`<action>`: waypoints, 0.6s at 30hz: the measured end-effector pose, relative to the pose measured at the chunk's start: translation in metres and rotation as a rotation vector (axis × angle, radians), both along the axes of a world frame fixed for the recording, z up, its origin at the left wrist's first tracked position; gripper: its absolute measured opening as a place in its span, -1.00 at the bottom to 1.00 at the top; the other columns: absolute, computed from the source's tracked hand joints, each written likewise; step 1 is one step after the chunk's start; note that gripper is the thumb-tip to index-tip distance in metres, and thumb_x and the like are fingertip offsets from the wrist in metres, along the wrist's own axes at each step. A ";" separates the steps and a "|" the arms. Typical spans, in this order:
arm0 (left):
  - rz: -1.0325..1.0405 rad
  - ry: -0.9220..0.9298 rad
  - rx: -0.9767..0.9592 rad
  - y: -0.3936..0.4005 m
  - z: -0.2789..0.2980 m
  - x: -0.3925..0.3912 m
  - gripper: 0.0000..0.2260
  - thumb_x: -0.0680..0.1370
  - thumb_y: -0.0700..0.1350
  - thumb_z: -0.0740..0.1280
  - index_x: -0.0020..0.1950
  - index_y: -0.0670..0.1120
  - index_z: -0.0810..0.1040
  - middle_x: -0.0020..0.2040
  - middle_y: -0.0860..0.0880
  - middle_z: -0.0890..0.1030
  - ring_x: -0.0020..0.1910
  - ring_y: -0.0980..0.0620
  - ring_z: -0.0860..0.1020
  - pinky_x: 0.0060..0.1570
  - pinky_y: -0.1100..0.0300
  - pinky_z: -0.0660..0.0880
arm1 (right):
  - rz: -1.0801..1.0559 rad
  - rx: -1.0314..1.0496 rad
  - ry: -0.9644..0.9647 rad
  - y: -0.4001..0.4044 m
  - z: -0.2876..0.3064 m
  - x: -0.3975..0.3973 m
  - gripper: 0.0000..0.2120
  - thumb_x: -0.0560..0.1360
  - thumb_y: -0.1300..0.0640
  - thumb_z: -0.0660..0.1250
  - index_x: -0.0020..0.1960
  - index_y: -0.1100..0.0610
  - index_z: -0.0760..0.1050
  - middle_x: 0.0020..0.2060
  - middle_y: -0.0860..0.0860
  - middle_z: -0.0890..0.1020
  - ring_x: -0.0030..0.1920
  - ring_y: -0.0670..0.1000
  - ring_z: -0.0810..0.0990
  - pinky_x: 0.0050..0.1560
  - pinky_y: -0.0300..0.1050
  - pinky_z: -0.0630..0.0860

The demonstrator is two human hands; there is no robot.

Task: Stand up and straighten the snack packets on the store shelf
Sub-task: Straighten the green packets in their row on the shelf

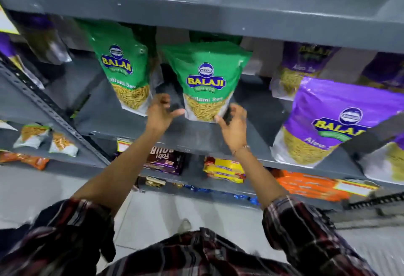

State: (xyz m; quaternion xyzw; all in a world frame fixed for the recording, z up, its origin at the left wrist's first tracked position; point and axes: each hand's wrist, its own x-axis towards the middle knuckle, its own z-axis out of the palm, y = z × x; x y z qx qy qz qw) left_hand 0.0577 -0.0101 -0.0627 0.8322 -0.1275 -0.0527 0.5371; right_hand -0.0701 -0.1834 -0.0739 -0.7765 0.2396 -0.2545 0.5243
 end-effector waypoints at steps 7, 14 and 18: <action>-0.364 0.103 0.034 -0.026 -0.012 0.015 -0.29 0.31 -0.16 0.56 0.36 -0.14 0.30 0.29 -0.09 0.51 0.29 -0.12 0.49 0.20 0.03 0.48 | 0.191 0.128 0.161 -0.022 -0.001 0.026 -0.38 0.38 0.28 0.44 0.33 0.29 0.20 0.29 0.20 0.45 0.27 0.13 0.45 0.31 0.15 0.41; -0.311 0.103 0.025 -0.020 -0.018 0.006 -0.39 0.31 -0.10 0.55 0.28 -0.08 0.37 0.16 -0.05 0.59 0.08 0.04 0.53 0.06 0.14 0.50 | 0.142 0.147 0.127 -0.010 -0.006 0.018 -0.41 0.37 0.30 0.45 0.29 0.22 0.24 0.18 0.06 0.50 0.15 0.00 0.49 0.17 -0.08 0.50; -0.296 0.081 0.033 -0.010 -0.020 -0.009 -0.41 0.30 -0.10 0.56 0.25 -0.09 0.38 0.17 -0.10 0.61 0.10 -0.01 0.57 0.13 0.07 0.53 | 0.134 0.121 0.160 -0.002 -0.008 0.002 -0.43 0.37 0.22 0.46 0.28 0.15 0.26 0.15 -0.02 0.52 0.10 -0.06 0.50 0.03 -0.27 0.47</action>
